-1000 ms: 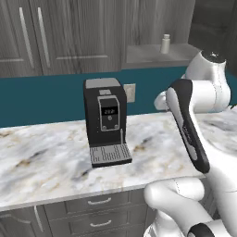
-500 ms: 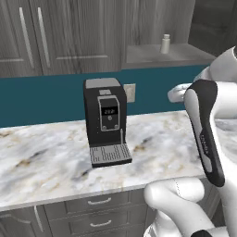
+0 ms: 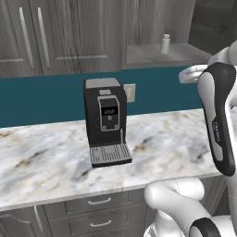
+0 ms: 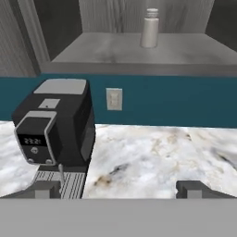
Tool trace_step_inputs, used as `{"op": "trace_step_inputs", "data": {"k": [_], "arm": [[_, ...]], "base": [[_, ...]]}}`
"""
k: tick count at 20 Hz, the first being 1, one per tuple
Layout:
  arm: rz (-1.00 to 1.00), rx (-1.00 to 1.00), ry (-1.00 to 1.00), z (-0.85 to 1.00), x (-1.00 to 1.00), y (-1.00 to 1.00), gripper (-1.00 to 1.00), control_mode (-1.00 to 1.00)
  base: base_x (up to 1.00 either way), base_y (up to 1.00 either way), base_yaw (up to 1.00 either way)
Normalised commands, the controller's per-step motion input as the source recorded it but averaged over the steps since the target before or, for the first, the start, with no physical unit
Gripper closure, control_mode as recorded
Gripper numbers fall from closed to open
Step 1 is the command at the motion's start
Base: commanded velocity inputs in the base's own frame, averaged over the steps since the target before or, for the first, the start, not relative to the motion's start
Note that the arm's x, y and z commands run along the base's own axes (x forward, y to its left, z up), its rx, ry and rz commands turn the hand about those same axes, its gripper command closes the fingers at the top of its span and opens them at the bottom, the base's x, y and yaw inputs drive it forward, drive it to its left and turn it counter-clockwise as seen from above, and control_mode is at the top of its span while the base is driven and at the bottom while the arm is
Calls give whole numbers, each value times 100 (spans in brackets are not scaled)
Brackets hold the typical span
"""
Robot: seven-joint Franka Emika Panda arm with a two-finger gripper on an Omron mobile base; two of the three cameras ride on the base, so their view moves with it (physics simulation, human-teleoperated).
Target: Retrieve the shaker from the cabinet and place it next the steak on a plate on the dining table.
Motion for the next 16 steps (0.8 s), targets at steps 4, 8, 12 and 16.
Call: {"op": "trace_step_inputs", "data": {"k": [4, 8, 12, 16], "arm": [[0, 0, -21, 26, 0, -13, -100, -100], [0, 0, -7, 24, 6, -11, -100, -100], [0, 0, 0, 30, 15, -12, -100, -100], [0, 0, 0, 11, 24, -9, -100, -100]], "base": [[0, 0, 0], [0, 0, 0], [0, 0, 0], [0, 0, 0]]}}
